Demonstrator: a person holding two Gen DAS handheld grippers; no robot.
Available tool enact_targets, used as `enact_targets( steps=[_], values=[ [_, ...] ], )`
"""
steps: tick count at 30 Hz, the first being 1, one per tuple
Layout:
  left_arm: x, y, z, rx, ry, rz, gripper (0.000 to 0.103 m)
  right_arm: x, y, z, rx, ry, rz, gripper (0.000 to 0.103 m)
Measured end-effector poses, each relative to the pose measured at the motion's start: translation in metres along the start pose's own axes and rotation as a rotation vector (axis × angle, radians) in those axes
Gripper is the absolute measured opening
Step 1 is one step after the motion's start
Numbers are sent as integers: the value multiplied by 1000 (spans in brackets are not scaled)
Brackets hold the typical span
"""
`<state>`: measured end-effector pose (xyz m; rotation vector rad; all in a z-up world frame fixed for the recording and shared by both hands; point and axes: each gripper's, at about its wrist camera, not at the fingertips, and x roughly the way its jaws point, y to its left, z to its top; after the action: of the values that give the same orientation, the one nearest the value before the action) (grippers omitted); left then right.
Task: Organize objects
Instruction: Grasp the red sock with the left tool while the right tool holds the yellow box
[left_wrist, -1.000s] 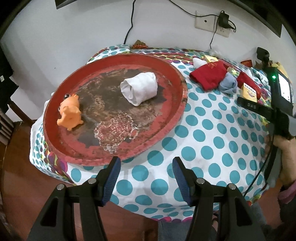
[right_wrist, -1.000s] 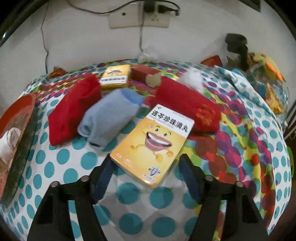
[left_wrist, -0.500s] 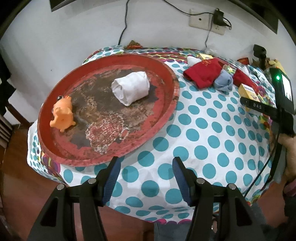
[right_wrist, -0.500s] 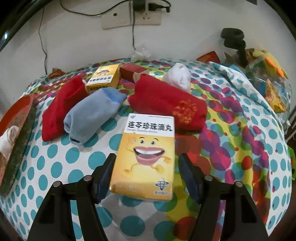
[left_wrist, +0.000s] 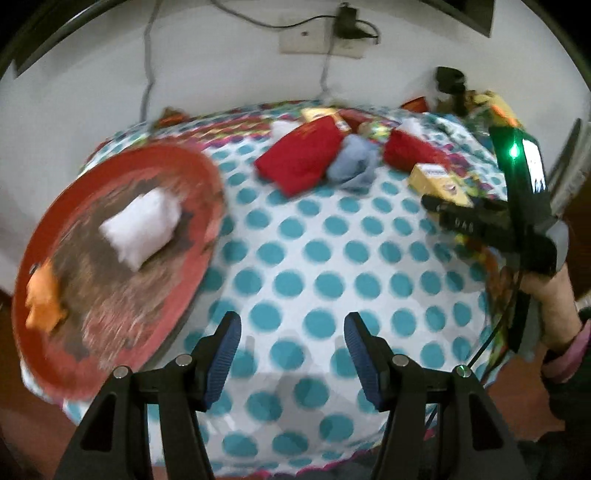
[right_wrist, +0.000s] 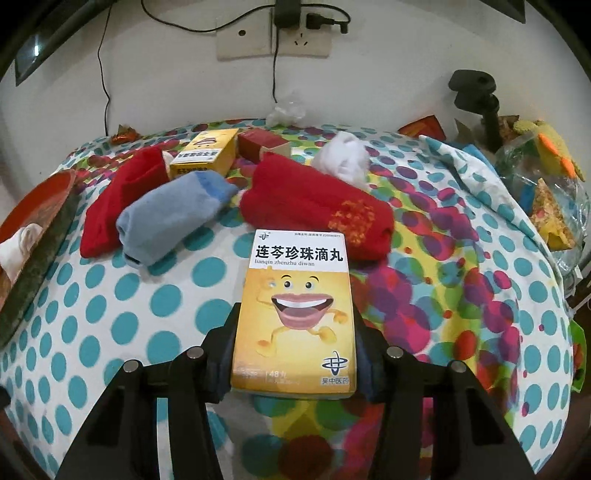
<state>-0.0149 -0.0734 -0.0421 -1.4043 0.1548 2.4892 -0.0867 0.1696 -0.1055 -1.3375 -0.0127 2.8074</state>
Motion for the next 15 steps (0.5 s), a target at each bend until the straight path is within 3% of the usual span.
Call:
enact_targets(
  steps=[8, 15],
  values=[
    [32, 3, 53, 43, 36, -80, 60, -2, -6, -2, 5, -7, 12, 49],
    [70, 1, 93, 115, 87, -33, 60, -2, -6, -2, 4, -7, 13, 50]
  ],
)
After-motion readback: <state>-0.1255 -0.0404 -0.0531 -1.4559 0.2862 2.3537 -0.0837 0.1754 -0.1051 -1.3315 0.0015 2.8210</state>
